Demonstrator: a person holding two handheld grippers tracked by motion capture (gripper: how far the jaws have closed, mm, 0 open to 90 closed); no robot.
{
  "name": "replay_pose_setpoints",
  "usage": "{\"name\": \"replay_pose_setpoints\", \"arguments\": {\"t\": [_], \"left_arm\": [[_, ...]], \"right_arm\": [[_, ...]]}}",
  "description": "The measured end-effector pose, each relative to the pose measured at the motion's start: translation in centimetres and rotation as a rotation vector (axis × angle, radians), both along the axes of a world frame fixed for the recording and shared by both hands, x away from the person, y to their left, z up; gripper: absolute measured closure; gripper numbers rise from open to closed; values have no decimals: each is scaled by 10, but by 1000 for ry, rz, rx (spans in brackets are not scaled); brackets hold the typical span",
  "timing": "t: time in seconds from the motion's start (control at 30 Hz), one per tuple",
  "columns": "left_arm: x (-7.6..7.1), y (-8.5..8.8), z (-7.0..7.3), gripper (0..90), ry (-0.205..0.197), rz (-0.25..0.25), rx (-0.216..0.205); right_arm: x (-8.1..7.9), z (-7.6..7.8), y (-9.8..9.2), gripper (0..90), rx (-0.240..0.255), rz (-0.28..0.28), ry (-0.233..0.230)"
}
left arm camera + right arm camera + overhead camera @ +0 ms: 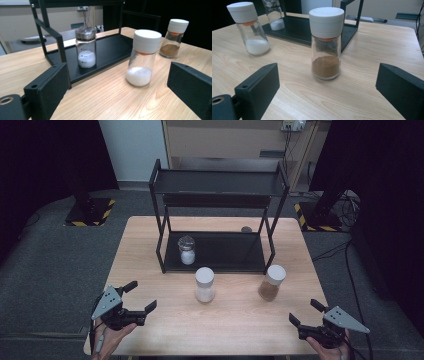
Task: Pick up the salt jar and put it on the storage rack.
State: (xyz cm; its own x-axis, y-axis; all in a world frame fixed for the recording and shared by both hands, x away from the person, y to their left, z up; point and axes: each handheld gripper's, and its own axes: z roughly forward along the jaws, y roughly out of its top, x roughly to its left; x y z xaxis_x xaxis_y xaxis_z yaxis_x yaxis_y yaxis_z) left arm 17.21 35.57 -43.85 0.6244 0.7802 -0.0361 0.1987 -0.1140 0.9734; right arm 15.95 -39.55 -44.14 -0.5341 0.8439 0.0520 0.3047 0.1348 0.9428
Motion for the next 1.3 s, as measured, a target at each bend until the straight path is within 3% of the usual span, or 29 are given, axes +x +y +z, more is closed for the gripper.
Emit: {"name": "replay_pose_setpoints", "arguments": {"t": [0.4, 0.6, 0.97, 1.3], "left_arm": [[-14, 5, -19, 32, 22, 19, 17], [-13, 15, -31, 32, 44, 9, -15], [-15, 24, -38, 21, 35, 46, -46], [-15, 23, -38, 16, 25, 32, -19]], "right_arm": [[0, 0, 0, 54, -3, 2, -1], [0, 0, 0, 54, -3, 5, -1], [1, 0, 1, 54, -4, 6, 4], [1, 1, 1, 54, -7, 10, 4]]}}
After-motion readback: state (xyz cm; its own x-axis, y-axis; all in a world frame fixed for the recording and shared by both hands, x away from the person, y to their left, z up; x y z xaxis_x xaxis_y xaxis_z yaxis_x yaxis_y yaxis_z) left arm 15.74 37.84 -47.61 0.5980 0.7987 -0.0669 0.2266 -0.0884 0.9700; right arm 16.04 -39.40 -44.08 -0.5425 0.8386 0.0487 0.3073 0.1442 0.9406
